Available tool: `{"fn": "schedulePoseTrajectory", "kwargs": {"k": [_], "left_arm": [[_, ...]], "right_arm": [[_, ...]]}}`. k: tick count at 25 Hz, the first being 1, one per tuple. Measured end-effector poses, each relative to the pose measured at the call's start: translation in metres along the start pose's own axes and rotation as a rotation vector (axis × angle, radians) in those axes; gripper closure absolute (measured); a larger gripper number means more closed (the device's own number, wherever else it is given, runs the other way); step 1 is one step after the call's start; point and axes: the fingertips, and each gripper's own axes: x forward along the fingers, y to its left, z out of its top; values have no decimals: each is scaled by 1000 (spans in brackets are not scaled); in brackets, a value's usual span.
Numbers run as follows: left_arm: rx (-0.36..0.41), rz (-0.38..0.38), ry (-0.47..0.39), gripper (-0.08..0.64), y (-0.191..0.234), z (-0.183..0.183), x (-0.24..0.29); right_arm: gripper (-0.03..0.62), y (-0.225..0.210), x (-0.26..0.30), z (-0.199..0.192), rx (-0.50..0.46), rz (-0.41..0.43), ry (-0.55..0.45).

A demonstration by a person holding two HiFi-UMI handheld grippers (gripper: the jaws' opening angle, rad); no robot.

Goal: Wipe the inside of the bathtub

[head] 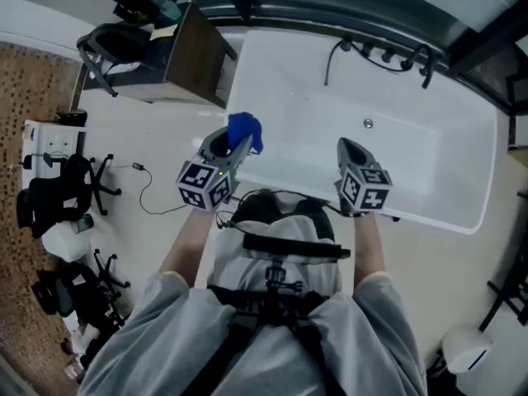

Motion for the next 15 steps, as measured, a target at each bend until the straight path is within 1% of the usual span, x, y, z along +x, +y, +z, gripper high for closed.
{"fn": "schedulePoseTrajectory", "kwargs": {"k": [3, 6, 9, 12, 15], "left_arm": [[39, 0, -3, 426, 11, 12, 7], [66, -13, 4, 427, 18, 18, 20], [113, -55, 23, 428, 25, 20, 38], [158, -108, 42, 428, 32, 13, 57], [208, -149, 70, 428, 39, 8, 78]], "right_arm": [[583, 4, 8, 10, 7, 1, -22], [583, 4, 10, 17, 13, -20, -42], [583, 5, 16, 24, 27, -53, -63], [583, 7, 24, 25, 29, -100, -81], [583, 11, 35, 24, 52, -123, -90]]}}
